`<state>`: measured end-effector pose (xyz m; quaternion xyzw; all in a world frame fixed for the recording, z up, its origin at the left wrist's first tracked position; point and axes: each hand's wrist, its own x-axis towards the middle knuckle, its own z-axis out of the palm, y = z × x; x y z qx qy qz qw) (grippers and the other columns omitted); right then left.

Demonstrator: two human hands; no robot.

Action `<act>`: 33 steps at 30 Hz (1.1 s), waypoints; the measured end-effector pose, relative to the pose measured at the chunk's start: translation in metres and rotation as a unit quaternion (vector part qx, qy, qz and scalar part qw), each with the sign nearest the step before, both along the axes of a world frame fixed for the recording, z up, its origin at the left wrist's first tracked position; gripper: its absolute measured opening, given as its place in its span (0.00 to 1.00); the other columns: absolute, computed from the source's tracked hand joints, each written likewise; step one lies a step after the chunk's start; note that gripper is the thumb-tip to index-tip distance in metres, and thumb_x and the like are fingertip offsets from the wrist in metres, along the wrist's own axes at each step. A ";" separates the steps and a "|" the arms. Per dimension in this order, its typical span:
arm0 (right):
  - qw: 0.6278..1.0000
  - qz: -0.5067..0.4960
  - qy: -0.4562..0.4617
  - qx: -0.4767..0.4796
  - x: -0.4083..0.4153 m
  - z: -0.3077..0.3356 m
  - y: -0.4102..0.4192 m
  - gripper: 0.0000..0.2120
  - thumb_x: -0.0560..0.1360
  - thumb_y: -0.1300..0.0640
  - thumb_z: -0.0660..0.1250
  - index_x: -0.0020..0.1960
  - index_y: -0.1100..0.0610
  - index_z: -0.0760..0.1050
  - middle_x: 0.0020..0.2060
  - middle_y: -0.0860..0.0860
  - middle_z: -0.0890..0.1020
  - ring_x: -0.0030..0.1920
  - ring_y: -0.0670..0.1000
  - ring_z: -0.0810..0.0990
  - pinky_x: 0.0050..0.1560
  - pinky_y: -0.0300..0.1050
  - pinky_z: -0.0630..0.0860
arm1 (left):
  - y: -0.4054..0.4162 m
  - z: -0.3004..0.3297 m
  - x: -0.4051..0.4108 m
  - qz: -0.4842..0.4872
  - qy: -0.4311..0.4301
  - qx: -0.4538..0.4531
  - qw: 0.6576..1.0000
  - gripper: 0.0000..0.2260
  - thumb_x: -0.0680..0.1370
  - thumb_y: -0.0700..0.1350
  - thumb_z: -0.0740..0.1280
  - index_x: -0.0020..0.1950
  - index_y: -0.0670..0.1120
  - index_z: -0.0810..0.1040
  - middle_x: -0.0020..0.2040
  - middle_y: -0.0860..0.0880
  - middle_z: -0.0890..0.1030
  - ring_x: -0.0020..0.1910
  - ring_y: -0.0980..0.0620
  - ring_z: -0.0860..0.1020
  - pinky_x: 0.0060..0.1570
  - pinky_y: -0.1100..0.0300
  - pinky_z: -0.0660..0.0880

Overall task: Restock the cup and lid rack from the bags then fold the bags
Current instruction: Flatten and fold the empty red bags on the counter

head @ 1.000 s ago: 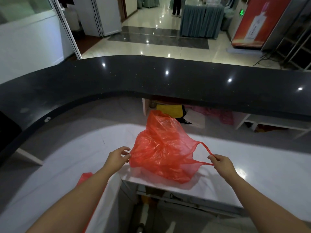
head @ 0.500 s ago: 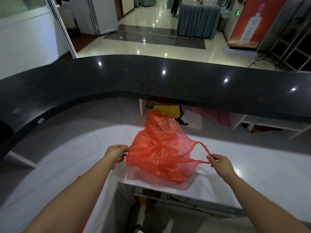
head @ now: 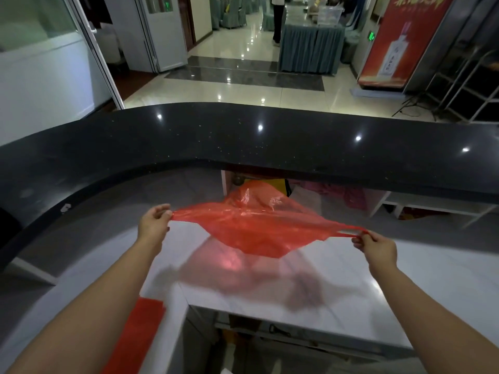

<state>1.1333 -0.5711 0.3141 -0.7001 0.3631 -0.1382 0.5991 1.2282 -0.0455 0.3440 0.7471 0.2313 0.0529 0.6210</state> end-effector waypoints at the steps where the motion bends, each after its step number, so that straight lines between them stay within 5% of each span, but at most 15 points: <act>1: 1.000 -0.003 0.002 -0.003 0.000 0.000 -0.003 0.09 0.81 0.65 0.64 0.56 0.66 0.81 0.38 0.59 0.83 0.42 0.59 0.83 0.60 0.60 0.79 | 0.006 0.000 -0.005 -0.013 -0.003 0.018 1.000 0.10 0.82 0.37 0.66 0.61 0.45 0.80 0.53 0.45 0.81 0.49 0.49 0.78 0.44 0.56 0.75; 6: 0.993 0.040 0.100 -0.048 -0.028 -0.030 -0.001 0.10 0.80 0.65 0.65 0.56 0.69 0.81 0.38 0.60 0.83 0.38 0.58 0.82 0.51 0.58 0.82 | 0.023 -0.043 -0.059 -0.054 0.092 0.112 0.988 0.10 0.79 0.33 0.67 0.59 0.39 0.81 0.49 0.39 0.81 0.41 0.46 0.74 0.48 0.51 0.74; 10: 0.945 0.188 0.245 -0.109 -0.059 -0.049 0.009 0.09 0.79 0.63 0.68 0.56 0.66 0.81 0.41 0.58 0.83 0.38 0.56 0.83 0.38 0.45 0.76 | 0.029 -0.072 -0.090 -0.086 0.188 0.160 0.965 0.08 0.78 0.32 0.68 0.56 0.36 0.83 0.51 0.36 0.84 0.51 0.37 0.81 0.53 0.50 0.76; 14: 0.838 0.386 0.300 -0.241 -0.065 -0.039 0.013 0.20 0.77 0.60 0.71 0.68 0.57 0.76 0.56 0.53 0.82 0.54 0.54 0.80 0.52 0.43 0.76 | 0.029 -0.068 -0.096 -0.191 0.265 0.248 0.912 0.12 0.77 0.36 0.67 0.60 0.43 0.81 0.52 0.43 0.85 0.52 0.45 0.81 0.52 0.58 0.74; 17: 0.788 0.462 0.311 -0.261 -0.057 -0.027 0.018 0.33 0.75 0.62 0.70 0.77 0.53 0.65 0.71 0.55 0.73 0.67 0.55 0.74 0.62 0.44 0.76 | 0.025 -0.061 -0.087 -0.203 0.256 0.269 0.906 0.15 0.78 0.37 0.64 0.64 0.44 0.79 0.62 0.43 0.81 0.59 0.45 0.78 0.58 0.59 0.72; 21: 0.796 0.484 0.238 -0.276 -0.044 -0.017 0.031 0.32 0.73 0.60 0.70 0.75 0.50 0.68 0.71 0.51 0.73 0.70 0.52 0.72 0.68 0.49 0.73 | 0.008 -0.059 -0.076 -0.168 0.269 0.181 0.931 0.08 0.82 0.42 0.62 0.55 0.41 0.78 0.59 0.39 0.81 0.55 0.41 0.79 0.57 0.51 0.74; 24: 0.803 0.496 0.211 -0.254 -0.039 -0.015 0.044 0.22 0.72 0.60 0.69 0.64 0.49 0.79 0.57 0.45 0.82 0.57 0.45 0.80 0.57 0.38 0.77 | -0.002 -0.061 -0.076 -0.178 0.297 0.119 0.930 0.12 0.82 0.50 0.66 0.58 0.43 0.77 0.54 0.42 0.80 0.53 0.41 0.79 0.50 0.53 0.75; 28: 0.811 0.499 0.183 -0.246 -0.034 -0.011 0.060 0.15 0.71 0.63 0.68 0.50 0.44 0.81 0.46 0.41 0.84 0.47 0.40 0.82 0.44 0.27 0.73 | -0.012 -0.066 -0.074 -0.154 0.267 0.077 0.948 0.07 0.80 0.43 0.69 0.56 0.41 0.82 0.43 0.44 0.83 0.39 0.47 0.82 0.33 0.61 0.76; 33: 0.868 0.391 0.115 -0.285 -0.023 -0.002 0.060 0.13 0.73 0.67 0.66 0.49 0.53 0.83 0.44 0.46 0.85 0.47 0.49 0.81 0.51 0.43 0.75 | -0.030 -0.054 -0.057 -0.067 0.163 0.014 0.984 0.05 0.80 0.37 0.68 0.54 0.45 0.79 0.54 0.41 0.82 0.53 0.40 0.81 0.58 0.44 0.79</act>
